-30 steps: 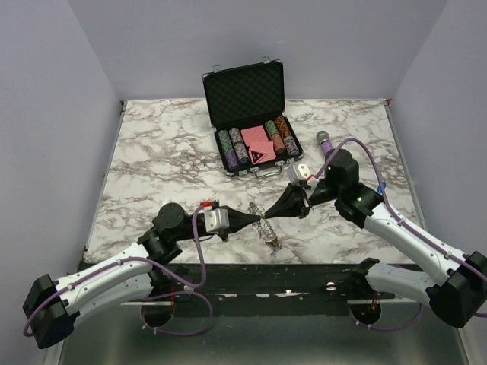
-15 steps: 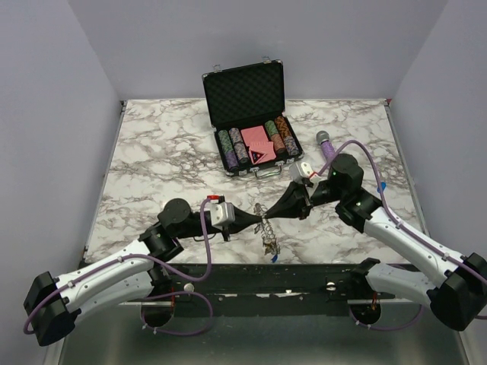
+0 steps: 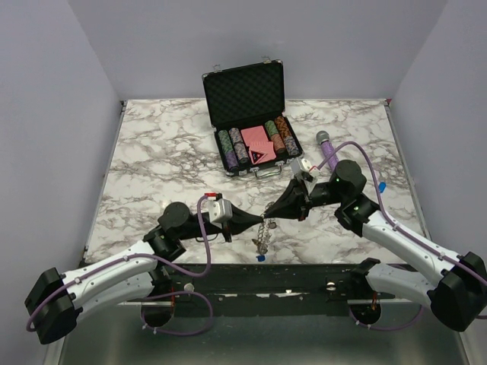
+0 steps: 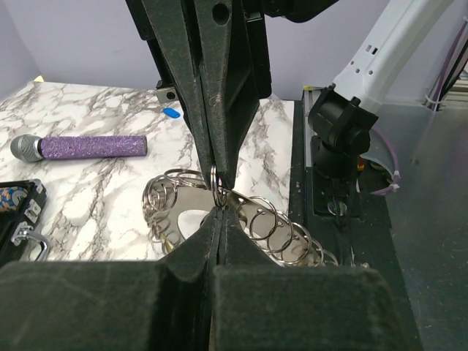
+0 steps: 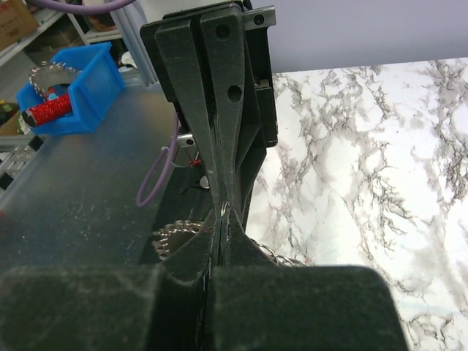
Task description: Put the keys on the keyring
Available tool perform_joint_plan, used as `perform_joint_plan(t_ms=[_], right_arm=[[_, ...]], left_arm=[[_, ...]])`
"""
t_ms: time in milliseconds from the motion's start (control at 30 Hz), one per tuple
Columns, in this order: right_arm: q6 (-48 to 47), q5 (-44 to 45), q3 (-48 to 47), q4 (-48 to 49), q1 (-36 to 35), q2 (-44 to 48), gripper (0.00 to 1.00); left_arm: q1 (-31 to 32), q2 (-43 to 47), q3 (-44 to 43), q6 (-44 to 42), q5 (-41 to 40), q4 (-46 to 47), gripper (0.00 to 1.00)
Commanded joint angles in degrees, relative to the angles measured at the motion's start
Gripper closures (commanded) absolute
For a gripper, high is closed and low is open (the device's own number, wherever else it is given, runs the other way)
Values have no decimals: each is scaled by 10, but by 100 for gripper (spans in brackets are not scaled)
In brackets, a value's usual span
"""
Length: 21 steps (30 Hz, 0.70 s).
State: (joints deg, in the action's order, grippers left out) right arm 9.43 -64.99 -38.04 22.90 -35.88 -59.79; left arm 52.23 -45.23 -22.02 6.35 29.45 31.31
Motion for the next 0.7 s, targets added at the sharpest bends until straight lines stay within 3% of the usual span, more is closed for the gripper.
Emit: perform_joint_plan(t_ms=[0,33,200,333,500,667], right_arm=[[22,24,-1,51,-2,11,100],[23,25,-1,50,-2,12,100],[20,29,3,47,-2,17,100],[10,21,4,44,-1,21,100],[-55,-23,-3,1,-2,28,99],[-88,-55,-5,-28,-1,39,100]], left_arm=[[-1,-4,13,23,-3,32,100],[0,1,15,25,-7,36,99],[-1,38,33,28,-27,48,75],[-1,79,46,24,-41,37,65],[-3,120,39,-8,-57,-8,59],[-2,97,-2,-38,-30,-43,59]])
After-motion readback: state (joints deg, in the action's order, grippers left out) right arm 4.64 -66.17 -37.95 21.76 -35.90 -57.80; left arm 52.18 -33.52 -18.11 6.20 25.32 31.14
